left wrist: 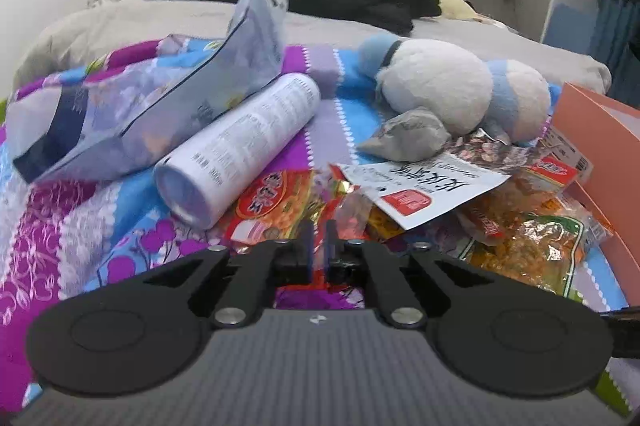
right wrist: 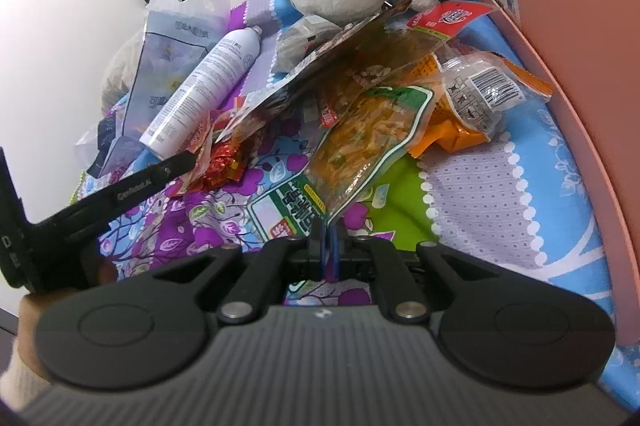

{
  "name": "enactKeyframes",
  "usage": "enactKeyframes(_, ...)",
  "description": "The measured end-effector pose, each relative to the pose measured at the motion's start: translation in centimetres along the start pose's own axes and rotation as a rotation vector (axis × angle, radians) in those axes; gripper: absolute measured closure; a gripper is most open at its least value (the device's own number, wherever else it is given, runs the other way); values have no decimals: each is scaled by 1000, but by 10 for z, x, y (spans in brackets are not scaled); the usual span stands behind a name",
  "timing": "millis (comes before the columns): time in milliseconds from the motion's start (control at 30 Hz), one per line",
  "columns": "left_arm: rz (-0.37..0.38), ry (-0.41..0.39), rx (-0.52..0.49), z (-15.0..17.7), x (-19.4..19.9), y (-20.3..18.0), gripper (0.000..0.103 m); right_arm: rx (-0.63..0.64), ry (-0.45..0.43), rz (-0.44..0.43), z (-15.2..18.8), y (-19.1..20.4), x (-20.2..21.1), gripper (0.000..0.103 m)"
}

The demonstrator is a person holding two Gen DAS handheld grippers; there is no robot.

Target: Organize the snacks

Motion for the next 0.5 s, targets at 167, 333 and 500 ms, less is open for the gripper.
enactKeyframes(167,-34,-30,-83,-2,-3,-12,37,-6,-1,3,1,-1,1,96)
enactKeyframes(333,-69,22,-132,0,-22,-15,37,-7,2,5,3,-2,0,97)
enactKeyframes(500,-99,18,-122,-3,-30,-14,36,-13,4,6,3,-5,-2,97)
Point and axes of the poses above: each gripper's, at about its wrist camera, not at the fingertips, and x roughly against the way its jaws point, y to its left, z to its underside, the point moved 4 cm from there along -x, roughly the way its jaws point, and after that the axes turned 5 degrees about x, right-handed, at the moved point
